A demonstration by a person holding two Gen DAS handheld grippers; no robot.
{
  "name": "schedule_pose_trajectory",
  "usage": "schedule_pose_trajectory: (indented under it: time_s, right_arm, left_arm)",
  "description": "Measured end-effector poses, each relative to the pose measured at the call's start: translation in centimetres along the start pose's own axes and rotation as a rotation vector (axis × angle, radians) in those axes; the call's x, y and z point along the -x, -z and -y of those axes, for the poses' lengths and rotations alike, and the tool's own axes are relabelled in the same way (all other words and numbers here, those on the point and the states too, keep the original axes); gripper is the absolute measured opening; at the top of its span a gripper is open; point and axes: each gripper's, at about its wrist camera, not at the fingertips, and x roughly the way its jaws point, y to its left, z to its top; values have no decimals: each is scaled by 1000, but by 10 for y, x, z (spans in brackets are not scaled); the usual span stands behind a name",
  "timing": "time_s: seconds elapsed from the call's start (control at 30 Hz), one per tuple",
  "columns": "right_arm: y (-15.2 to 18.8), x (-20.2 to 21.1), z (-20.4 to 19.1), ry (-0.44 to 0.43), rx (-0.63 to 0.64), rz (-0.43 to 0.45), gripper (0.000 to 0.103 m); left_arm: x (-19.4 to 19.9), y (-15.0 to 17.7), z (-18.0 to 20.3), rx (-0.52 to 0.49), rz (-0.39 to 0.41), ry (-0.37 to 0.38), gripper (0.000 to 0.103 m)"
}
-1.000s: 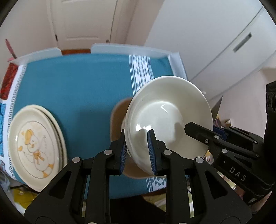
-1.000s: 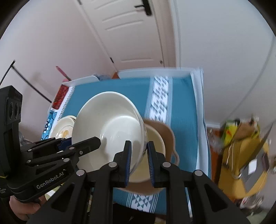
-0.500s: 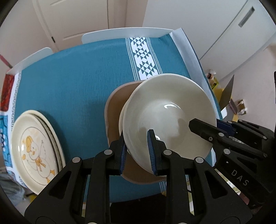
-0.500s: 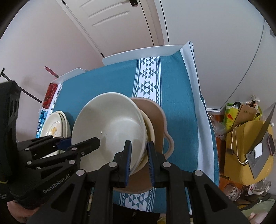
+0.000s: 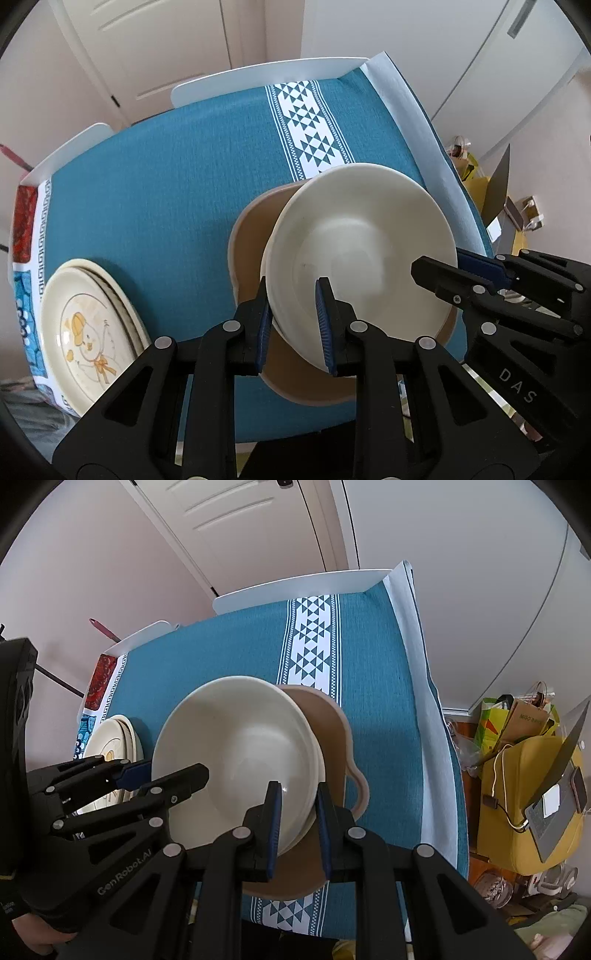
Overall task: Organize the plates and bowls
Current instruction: 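Lift the white bowl with both grippers and lower it into the cream bowl, then open both grippers and withdraw them from the white bowl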
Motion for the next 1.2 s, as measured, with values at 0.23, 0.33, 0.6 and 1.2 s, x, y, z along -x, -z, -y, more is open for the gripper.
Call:
schedule_pose_trajectory:
  time_s: [0.23, 0.33, 0.6, 1.2]
  right_arm:
    - [0, 1, 2, -2, -11, -6, 17]
    - [1, 1, 1, -1, -14, -6, 17]
    - [1, 2, 1, -4, -20, 3, 17]
    - [-9, 106, 0, -34, 68, 221, 28]
  left_arm:
    - [1, -1, 0, -8, 4, -8, 20]
    - [2, -2, 2, -14, 6, -20, 20]
    - [2, -1, 5, -35, 13, -52, 20]
    - [139, 1, -37, 28, 382, -76, 103]
